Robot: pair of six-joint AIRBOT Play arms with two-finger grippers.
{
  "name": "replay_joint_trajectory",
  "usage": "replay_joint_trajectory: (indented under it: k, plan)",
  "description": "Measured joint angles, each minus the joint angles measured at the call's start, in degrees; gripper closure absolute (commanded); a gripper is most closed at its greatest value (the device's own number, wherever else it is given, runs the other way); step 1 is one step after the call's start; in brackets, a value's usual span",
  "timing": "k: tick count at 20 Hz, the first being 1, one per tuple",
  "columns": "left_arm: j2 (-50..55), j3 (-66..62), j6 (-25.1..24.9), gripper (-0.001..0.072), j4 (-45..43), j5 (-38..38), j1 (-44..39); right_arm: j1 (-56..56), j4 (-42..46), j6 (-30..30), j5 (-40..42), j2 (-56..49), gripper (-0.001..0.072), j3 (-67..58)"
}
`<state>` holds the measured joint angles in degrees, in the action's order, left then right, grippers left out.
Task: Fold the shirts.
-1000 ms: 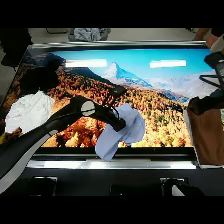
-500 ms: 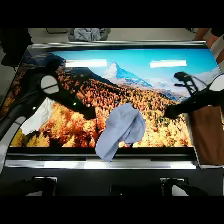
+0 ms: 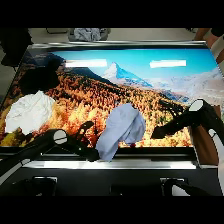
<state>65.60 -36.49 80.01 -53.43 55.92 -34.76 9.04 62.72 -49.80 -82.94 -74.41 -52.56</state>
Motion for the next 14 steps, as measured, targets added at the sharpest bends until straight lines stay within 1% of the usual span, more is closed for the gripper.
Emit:
replay_joint_trajectory:
  k: [2,5,6,8,9,10,14]
  plan:
    - [0.98,1.51,0.20,0.0032,1.27,-5.09,-1.77,0.00,-0.57,0.35,0.28,0.00,0.0000,0.98]
    - [3.02,2.36,0.52,0.0035,4.28,-10.19,-2.95,0.00,-0.98,0.61,0.46,-0.02,0.0000,1.66]
    - [3.63,2.49,0.55,0.0077,5.49,-11.63,-3.10,0.00,-1.01,0.66,0.46,-0.02,0.0000,1.81]
    - [4.68,2.93,0.55,0.0452,6.75,-16.09,-3.45,0.00,-1.31,0.74,0.79,-0.02,0.0000,2.23]
    - [5.05,3.10,0.57,0.0627,7.15,-17.81,-3.45,0.00,-1.66,0.76,1.14,-0.02,0.0000,2.58]
    - [5.38,3.28,0.57,0.0672,8.04,-19.37,-3.45,0.00,-2.12,0.76,1.64,-0.02,0.0001,2.97]
    - [5.38,3.28,-0.13,0.0674,10.01,-21.09,-3.50,0.00,-6.73,1.57,5.38,-0.02,0.0001,5.86]
